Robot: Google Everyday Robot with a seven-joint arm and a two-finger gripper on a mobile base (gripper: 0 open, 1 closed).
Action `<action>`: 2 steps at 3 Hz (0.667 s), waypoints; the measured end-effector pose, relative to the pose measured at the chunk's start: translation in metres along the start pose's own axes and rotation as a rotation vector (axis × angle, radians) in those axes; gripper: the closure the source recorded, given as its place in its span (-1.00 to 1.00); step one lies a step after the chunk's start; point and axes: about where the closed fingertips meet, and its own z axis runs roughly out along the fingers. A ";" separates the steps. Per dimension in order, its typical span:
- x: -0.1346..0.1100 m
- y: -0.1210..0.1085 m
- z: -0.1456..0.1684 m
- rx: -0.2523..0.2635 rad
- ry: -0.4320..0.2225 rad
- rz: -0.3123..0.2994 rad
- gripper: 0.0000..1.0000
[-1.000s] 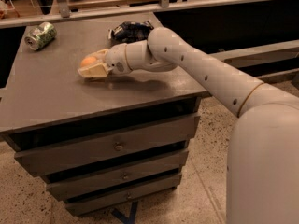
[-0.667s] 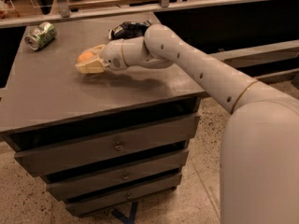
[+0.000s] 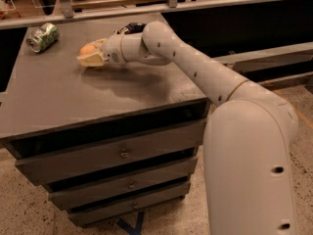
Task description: Move orange near green can
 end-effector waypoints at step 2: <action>-0.029 -0.057 0.026 0.097 0.004 -0.037 1.00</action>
Offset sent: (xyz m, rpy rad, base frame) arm 0.1007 0.0228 0.0482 -0.0396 -0.0921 -0.1312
